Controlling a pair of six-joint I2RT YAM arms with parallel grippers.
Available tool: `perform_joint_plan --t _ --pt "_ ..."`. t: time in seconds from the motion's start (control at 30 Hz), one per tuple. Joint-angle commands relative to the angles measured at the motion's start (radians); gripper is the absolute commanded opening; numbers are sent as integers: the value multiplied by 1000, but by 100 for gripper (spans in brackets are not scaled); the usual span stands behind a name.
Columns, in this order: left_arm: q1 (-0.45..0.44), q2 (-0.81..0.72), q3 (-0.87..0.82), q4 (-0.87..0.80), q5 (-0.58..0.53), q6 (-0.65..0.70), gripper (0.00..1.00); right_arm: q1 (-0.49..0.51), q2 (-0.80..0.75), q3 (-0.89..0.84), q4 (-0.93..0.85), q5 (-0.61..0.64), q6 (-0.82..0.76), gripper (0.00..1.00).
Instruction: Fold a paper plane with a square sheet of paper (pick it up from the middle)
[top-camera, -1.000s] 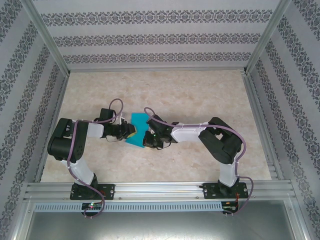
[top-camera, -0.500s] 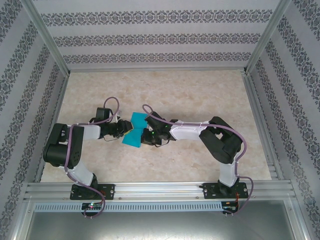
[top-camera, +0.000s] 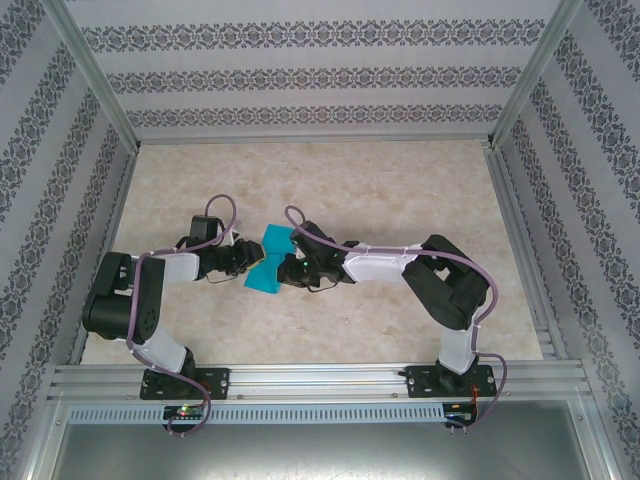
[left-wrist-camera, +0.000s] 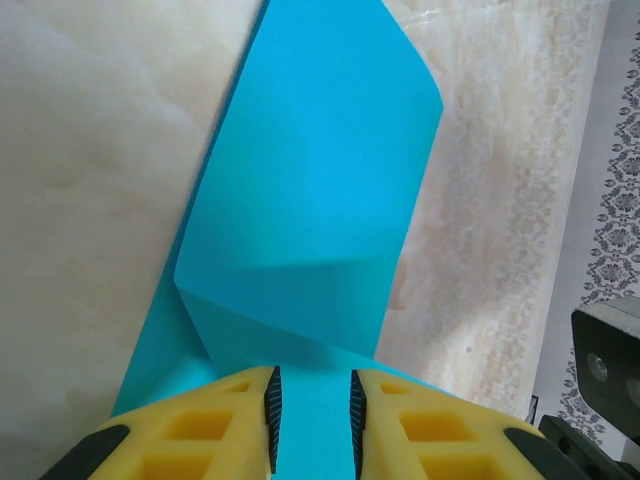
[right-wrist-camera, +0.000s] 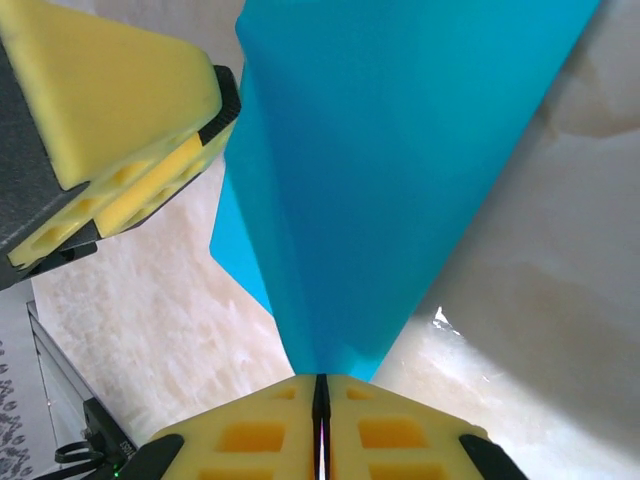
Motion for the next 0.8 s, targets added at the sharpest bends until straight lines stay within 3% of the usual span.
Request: perform_joint_plan --t 0.0,0.13,0.77 --pt "3 -32 -11 2 -13 -9 28 7 -52 -25 32 56 -16 11" --pt "-2 -44 -18 2 -19 -14 28 22 -90 -46 48 112 -42 14" --pt "-26 11 -4 27 -4 -25 23 39 101 28 107 -4 -14 9"
